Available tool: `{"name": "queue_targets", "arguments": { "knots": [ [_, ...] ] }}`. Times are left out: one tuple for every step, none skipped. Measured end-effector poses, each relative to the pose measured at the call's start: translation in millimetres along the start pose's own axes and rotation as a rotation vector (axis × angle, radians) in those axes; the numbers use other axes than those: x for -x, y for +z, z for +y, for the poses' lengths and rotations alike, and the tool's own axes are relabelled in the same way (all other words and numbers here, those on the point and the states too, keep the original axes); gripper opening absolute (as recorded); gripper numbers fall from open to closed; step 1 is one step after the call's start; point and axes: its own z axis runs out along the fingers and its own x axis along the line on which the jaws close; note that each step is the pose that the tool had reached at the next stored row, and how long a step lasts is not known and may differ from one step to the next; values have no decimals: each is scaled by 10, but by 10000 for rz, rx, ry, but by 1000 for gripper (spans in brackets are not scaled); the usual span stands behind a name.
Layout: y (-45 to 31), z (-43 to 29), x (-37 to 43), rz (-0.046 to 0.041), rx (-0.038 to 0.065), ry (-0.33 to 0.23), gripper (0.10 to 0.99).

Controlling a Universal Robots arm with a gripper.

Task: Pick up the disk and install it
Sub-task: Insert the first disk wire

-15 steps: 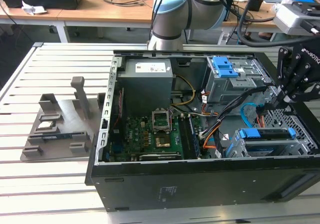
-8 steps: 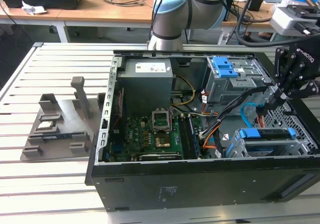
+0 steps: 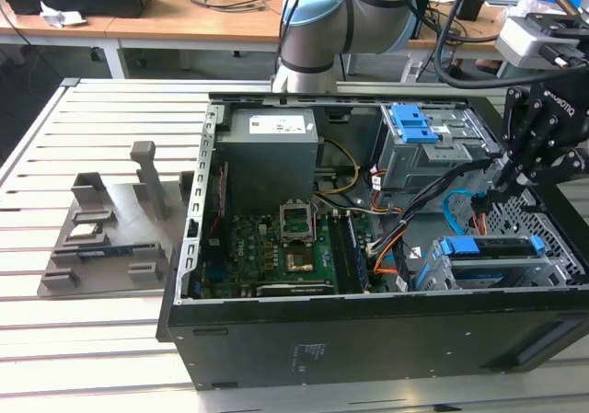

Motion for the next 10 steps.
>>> {"name": "queue_targets", "arguments": {
  "knots": [
    [0, 0, 0, 0, 0, 0, 235],
    [0, 0, 0, -1, 0, 0, 361],
    [0, 0, 0, 0, 0, 0, 361],
    [0, 1, 1, 4, -1, -1, 361],
    [8, 6, 7, 44, 0, 1, 361],
    [18, 14, 13, 85, -1, 4, 361],
    [40, 24, 20, 128, 0, 6, 361],
    [70, 29, 22, 164, 0, 7, 361],
    [89, 29, 23, 211, -1, 8, 361],
    [99, 29, 22, 243, 0, 10, 361]
  ]
}}
